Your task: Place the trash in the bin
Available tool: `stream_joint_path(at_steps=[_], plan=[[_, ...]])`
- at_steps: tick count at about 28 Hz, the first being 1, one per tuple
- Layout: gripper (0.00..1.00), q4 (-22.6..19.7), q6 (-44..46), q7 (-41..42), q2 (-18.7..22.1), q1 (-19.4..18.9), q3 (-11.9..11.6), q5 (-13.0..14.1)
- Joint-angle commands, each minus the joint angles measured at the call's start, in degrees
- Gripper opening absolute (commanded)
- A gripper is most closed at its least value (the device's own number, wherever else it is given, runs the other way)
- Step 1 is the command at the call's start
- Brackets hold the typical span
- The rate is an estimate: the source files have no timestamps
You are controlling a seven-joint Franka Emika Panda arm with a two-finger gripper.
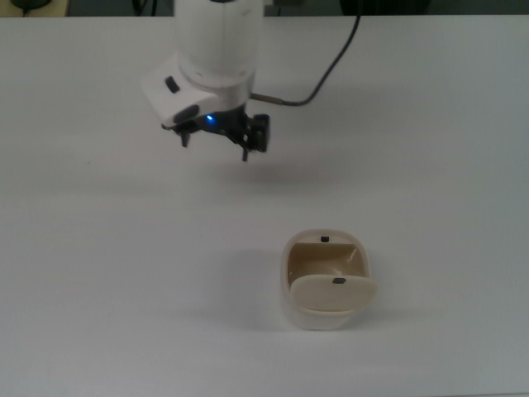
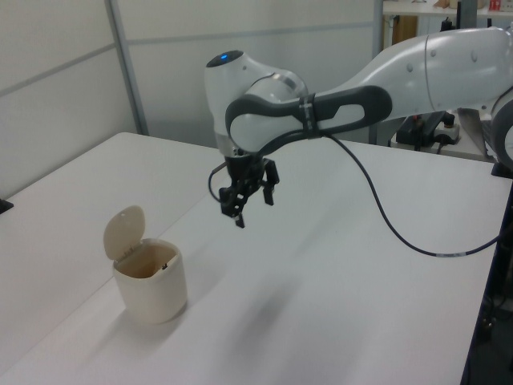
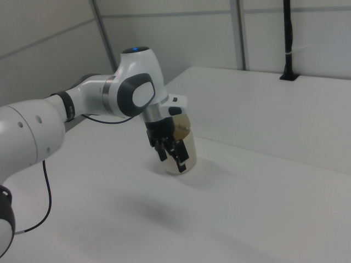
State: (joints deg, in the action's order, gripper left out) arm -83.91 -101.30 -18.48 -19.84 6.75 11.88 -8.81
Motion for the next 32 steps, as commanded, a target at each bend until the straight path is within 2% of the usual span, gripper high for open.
stream_joint_path(at_steps=[1,7,27,32], plan=[[1.00,-0.8,3.5,7.1,2.1,3.5,-0.3,1.6],[1.00,-1.0,4.5,8.3,4.3,5.0,-0.2,1.6],[1.00,-1.8,5.8,10.2,4.6,5.4,-0.2,2.4],[1.00,-1.8,5.8,10.3,4.6,5.7,-0.3,4.8]])
